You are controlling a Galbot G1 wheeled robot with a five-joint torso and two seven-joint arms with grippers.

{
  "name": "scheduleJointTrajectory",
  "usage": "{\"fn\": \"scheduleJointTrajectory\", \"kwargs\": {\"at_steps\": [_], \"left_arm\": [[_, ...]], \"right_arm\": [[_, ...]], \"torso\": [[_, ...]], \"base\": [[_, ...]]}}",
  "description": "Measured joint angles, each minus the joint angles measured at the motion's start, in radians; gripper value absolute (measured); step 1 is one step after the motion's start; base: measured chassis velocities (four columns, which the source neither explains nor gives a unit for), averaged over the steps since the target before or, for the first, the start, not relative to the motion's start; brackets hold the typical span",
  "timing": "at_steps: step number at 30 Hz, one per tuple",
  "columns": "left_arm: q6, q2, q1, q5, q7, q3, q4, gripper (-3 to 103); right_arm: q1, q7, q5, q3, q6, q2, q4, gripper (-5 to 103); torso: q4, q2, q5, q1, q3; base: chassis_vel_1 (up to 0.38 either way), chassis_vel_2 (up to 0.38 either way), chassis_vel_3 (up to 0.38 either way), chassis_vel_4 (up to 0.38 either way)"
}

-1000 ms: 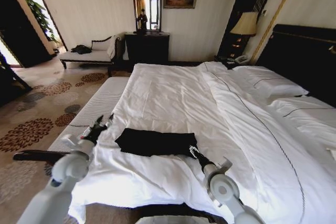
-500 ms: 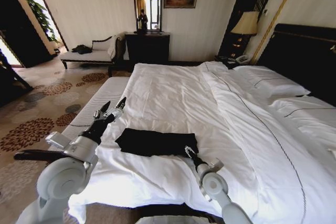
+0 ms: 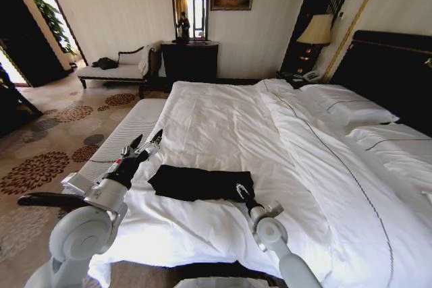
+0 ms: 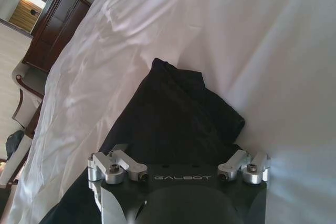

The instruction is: Fold the clothes on the bed.

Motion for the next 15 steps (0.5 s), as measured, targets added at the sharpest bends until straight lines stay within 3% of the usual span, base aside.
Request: {"fn": "scheduleJointTrajectory", "kwargs": {"at_steps": [2, 4, 8, 10, 15], "left_arm": [[0.001, 0.000, 0.001, 0.000, -0.002, -0.001, 0.000, 100], [0.001, 0.000, 0.001, 0.000, -0.002, 0.000, 0.000, 100], [0.004, -0.003, -0.003, 0.000, -0.003, 0.008, 0.007, 100], [0.004, -0.003, -0.004, 0.000, -0.003, 0.008, 0.008, 100], [0.004, 0.000, -0.006, 0.001, -0.003, 0.003, 0.015, 100]], "right_arm": [[0.004, -0.005, 0.000, 0.000, 0.007, 0.003, -0.008, 79], [0.006, -0.009, 0.000, 0.001, 0.011, 0.004, -0.012, 79], [0.016, -0.023, -0.005, 0.004, 0.029, 0.013, -0.024, 57], [0.018, -0.026, -0.005, 0.004, 0.032, 0.014, -0.025, 57], [0.025, -0.049, -0.016, 0.002, 0.058, 0.021, -0.034, 35]], "torso": [[0.0000, 0.000, 0.0000, 0.000, 0.000], [0.0001, 0.000, 0.0000, 0.000, 0.000], [0.0000, 0.000, 0.0002, 0.000, 0.000], [0.0000, 0.000, 0.0002, 0.000, 0.000], [0.0001, 0.000, 0.0001, 0.000, 0.000]], "base": [[0.000, 0.000, 0.000, 0.000], [0.000, 0.000, 0.000, 0.000], [0.000, 0.000, 0.000, 0.000], [0.000, 0.000, 0.000, 0.000], [0.000, 0.000, 0.000, 0.000]]}}
